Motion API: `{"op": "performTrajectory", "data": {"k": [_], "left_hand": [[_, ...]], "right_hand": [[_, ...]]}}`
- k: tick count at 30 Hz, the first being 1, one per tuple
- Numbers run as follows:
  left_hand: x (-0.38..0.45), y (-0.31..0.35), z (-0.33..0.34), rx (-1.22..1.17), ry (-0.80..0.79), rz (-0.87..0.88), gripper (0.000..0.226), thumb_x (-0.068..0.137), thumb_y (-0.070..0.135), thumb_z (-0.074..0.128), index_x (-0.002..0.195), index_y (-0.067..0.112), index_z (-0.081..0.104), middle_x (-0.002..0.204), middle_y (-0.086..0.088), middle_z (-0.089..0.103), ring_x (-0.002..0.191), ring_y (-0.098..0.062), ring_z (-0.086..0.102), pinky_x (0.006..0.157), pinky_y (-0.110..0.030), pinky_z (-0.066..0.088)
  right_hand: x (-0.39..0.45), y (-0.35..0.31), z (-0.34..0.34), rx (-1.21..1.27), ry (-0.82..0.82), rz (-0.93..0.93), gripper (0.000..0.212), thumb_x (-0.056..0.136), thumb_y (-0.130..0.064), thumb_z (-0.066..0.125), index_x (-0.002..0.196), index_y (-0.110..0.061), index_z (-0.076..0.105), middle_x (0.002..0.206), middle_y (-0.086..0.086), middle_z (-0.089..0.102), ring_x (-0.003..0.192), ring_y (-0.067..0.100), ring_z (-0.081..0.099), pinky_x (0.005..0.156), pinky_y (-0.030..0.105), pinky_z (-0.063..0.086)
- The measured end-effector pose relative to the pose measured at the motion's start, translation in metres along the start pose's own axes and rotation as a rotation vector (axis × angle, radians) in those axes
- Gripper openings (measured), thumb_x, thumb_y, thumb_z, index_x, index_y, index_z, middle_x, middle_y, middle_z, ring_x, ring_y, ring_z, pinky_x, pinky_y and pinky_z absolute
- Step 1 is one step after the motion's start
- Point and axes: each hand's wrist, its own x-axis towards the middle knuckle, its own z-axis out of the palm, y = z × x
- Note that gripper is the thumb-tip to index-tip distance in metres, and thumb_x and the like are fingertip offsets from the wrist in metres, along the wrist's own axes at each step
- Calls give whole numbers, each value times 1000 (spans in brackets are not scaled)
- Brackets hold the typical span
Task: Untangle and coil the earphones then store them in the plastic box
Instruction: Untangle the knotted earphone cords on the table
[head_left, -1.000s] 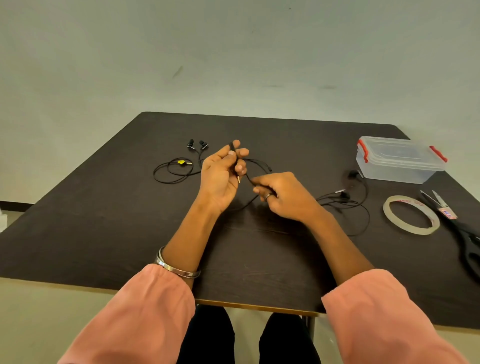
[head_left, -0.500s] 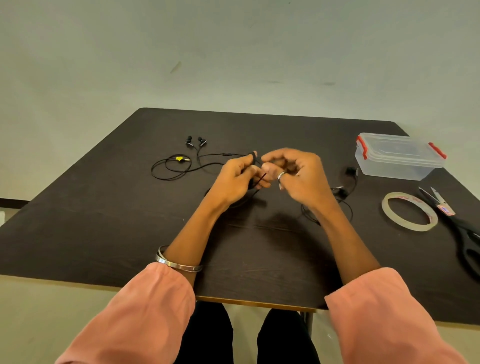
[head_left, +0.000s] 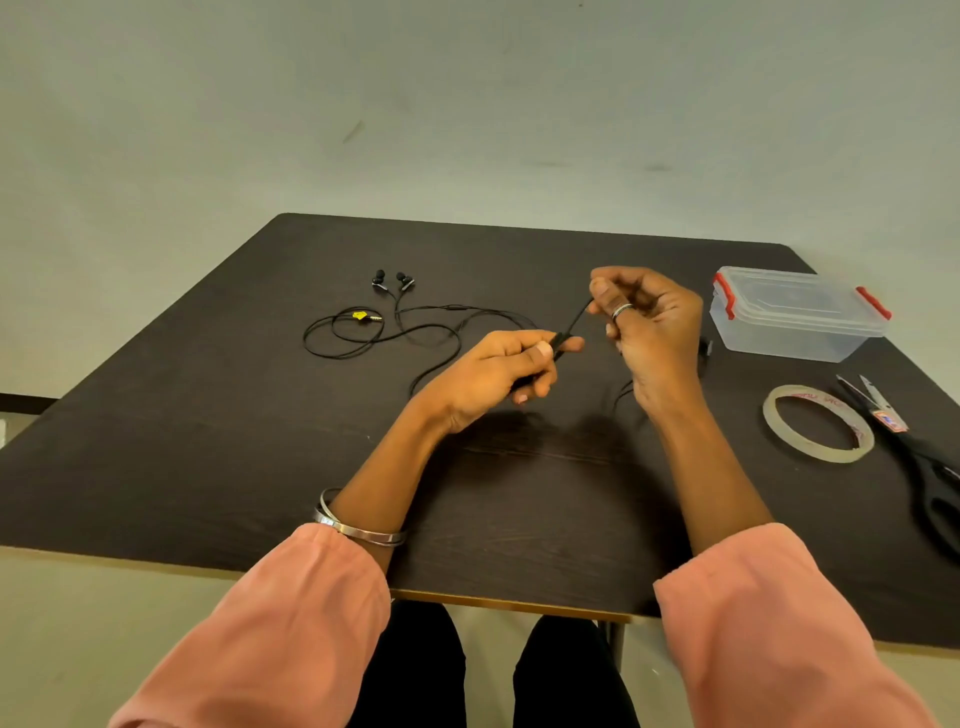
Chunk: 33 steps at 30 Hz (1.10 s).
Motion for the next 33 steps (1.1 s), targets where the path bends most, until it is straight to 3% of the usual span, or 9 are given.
{"op": "performTrajectory", "data": {"k": [5,9,12,16,19,21,26,30,33], "left_hand": [[-1,3,0,-226,-41,41,31,104,11,33,117,1,59,63,-3,47,44,-5,28,49,-23,23],[1,5,-5,-497,62,103,37,104,14,27,119,-5,55,69,-2,57,39,-1,29,44,-18,21],[3,7,-15,-631,196,180,38,104,14,27,124,-7,50,74,-1,58,40,0,31,43,-15,25],[2,8,-27,-631,423,194,35,105,12,28,124,-6,51,75,1,63,44,-3,34,46,-15,33],[2,7,-25,-558,538,145,29,104,9,33,119,-3,55,78,-1,70,47,-5,38,48,-16,35],[3,6,-22,-530,581,115,27,103,6,35,121,-4,52,82,-2,72,49,-6,41,49,-17,37],[3,9,-22,-594,645,100,23,101,2,38,120,-5,50,86,-4,73,52,-8,47,51,-17,41],[1,13,-31,-691,740,158,18,102,1,37,110,-2,52,87,-4,71,51,-7,48,51,-17,41],[0,13,-36,-720,781,194,16,102,2,36,105,0,52,91,-6,71,53,-8,50,53,-18,44]], "right_hand": [[4,9,1,-74,33,2,6,88,-9,66,89,-13,71,70,-2,68,61,6,61,46,20,39],[4,18,4,-229,-10,-10,12,90,-18,66,86,-8,72,65,0,65,52,0,55,53,16,40],[-3,21,10,-499,-224,-94,16,91,-22,64,82,-11,71,61,-8,61,52,-2,55,55,11,39],[-17,19,26,-622,-559,-255,18,92,-18,62,103,-6,69,79,-6,65,64,-5,57,65,10,45],[-21,19,30,-738,-659,-326,20,93,-25,58,101,-8,66,81,0,69,68,10,62,67,36,53],[-21,18,28,-796,-693,-312,19,93,-21,58,102,-6,64,75,4,65,65,16,59,64,43,51],[-24,13,31,-793,-660,-217,44,96,-14,55,137,-3,47,93,11,70,62,6,54,69,18,46],[-21,13,25,-806,-636,-125,25,97,-17,53,117,-5,62,80,9,70,50,11,61,67,25,55],[-23,12,26,-831,-709,-196,19,97,-18,52,105,-9,67,82,4,70,60,9,60,62,29,49]]}}
